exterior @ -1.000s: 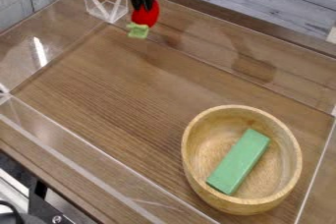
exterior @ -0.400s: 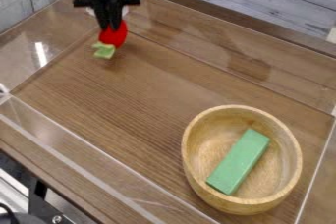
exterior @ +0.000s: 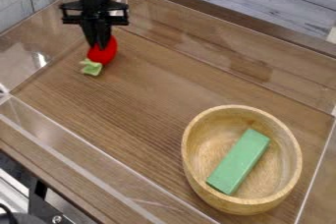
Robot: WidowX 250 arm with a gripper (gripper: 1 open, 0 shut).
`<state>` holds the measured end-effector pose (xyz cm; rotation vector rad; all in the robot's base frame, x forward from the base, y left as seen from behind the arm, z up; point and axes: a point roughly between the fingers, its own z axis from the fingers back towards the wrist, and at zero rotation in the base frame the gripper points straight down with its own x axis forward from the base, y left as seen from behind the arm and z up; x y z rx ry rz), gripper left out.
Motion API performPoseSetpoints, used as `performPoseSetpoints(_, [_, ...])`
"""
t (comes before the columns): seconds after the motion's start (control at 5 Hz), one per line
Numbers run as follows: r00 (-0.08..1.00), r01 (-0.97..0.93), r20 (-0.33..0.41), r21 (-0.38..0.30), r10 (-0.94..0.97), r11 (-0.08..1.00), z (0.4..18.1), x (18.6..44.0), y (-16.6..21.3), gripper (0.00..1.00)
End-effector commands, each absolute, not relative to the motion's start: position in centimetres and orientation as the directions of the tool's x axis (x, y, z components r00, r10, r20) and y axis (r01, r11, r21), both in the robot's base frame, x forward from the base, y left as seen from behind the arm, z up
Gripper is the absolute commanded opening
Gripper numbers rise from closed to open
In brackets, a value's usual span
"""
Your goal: Move the red object to the left side of the table
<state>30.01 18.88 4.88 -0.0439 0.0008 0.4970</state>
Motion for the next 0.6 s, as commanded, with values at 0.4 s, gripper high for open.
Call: performPoseSetpoints(0.4, [0.87, -0.49, 0.049, -0.013, 0.49, 0.872, 5.7, 28.4, 20.8, 0.0])
